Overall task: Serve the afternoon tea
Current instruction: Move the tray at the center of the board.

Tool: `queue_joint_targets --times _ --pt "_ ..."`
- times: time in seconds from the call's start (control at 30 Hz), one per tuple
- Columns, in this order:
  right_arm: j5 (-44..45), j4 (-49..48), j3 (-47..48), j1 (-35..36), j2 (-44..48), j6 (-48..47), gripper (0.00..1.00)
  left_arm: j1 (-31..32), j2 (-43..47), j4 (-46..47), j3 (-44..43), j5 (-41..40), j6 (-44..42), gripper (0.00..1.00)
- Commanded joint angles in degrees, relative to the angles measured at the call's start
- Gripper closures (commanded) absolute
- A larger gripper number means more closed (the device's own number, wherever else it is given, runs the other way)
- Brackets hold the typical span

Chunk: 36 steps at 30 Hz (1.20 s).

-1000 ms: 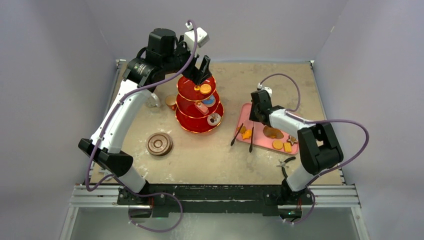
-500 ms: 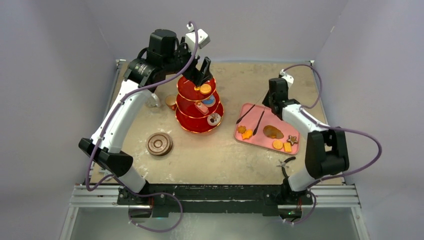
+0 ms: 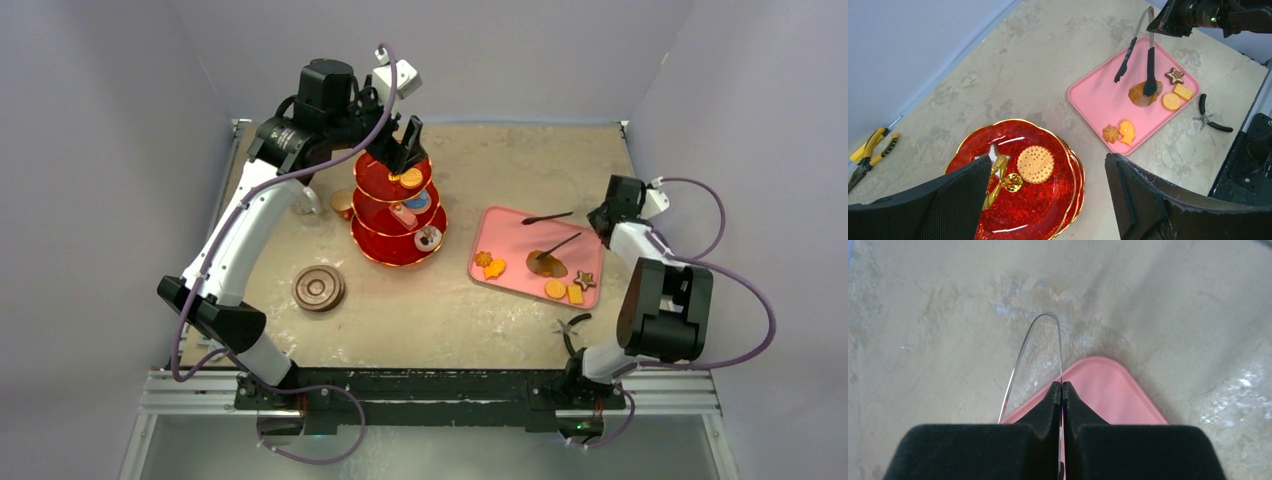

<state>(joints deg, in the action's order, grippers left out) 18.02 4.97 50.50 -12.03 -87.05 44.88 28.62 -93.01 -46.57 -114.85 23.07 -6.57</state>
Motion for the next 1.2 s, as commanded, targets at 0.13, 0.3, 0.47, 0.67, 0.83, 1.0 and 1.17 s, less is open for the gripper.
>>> queue_joint_targets --times 0.13,0.3,0.47,0.67,0.83,1.0,1.17 --pt "-2.92 1.03 5.21 0.49 -10.69 7.92 1.0 -0.32 1.38 1.4 -1.43 1.2 0.0 0.16" --pt "-2.9 -0.47 7.79 1.26 -16.18 8.56 1.0 -0.32 1.83 0.9 -1.12 0.67 -0.46 0.16" --pt "-4.28 -1.39 10.71 4.46 -19.12 9.99 1.0 -0.32 1.46 0.92 -1.54 0.91 -0.19 0.16" --pt "-5.66 -1.63 14.93 11.4 -23.12 14.09 1.0 -0.32 1.39 0.68 -2.04 0.56 -0.35 0.16" --pt "-6.17 -1.86 16.51 16.48 -25.1 17.65 1.0 -0.32 1.69 0.03 -2.03 -0.17 -1.48 0.15" --pt "-6.08 -1.04 16.48 16.63 -19.46 18.19 1.0 -0.32 1.95 0.29 -1.13 0.89 -2.11 0.15" --pt "-1.27 -2.89 16.59 16.76 -8.41 12.01 1.0 0.04 -0.18 -0.01 -3.25 8.98 -2.55 0.1"
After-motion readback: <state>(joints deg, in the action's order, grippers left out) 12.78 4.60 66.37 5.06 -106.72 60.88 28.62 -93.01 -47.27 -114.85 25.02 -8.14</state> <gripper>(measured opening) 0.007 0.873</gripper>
